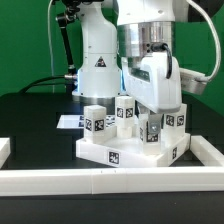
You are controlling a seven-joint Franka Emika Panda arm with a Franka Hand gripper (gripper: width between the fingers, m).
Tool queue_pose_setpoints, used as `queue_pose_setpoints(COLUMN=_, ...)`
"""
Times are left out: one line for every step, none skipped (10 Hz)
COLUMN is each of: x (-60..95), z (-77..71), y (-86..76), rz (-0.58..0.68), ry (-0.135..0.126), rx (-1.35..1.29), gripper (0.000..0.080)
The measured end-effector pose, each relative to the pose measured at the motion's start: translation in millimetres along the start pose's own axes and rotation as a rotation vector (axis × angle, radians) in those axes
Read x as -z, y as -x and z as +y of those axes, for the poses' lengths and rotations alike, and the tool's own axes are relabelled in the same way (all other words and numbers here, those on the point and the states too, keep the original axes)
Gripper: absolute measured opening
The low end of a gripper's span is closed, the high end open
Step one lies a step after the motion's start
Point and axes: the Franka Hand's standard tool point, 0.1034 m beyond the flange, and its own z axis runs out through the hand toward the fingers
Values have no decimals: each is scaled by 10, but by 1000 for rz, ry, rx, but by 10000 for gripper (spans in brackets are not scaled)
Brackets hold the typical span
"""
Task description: Assemble square table
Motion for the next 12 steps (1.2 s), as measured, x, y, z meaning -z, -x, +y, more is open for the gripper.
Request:
queue_pose_setpoints(x=0, z=-1, y=0, rz=0, ry=-1, rx=46, gripper=462)
queue_pose_setpoints(x=5, z=-6, y=4, rz=0, ry=-3, rx=121, gripper=462)
queue_pose_setpoints(x=12, z=-12, y=12, rz=0, ry=-5, rx=241, gripper=615)
queue_pose_setpoints(x=12, z=-13, y=11, rz=1, ry=-6, rx=359, gripper=639)
queue_pose_setpoints(x=14, z=-21, y=2, rz=5, ry=-10, rx=492, gripper=647)
queue_pose_setpoints(x=13, z=-21, y=6, rz=6, ry=-10, rx=596, gripper=647)
queue_pose_setpoints(x=10, z=-19, y=23, rz=10, ry=-5, rx=694, gripper=647)
queue_pose_setpoints(x=5, z=-14, y=39, rz=14, ry=0, rx=793, gripper=649)
queue_pose_setpoints(x=5, z=-13, y=45, rz=22, ry=8, rx=876, gripper=649)
queue_pose_setpoints(x=4, z=-12, y=50, rz=32, ry=19, rx=953, gripper=649)
queue_pose_setpoints(x=5, z=-11, y=47, rz=42, ry=31, rx=1057, gripper=649)
queue_pose_setpoints(x=6, z=-11, y=46, rz=48, ry=40, rx=1142, gripper=649)
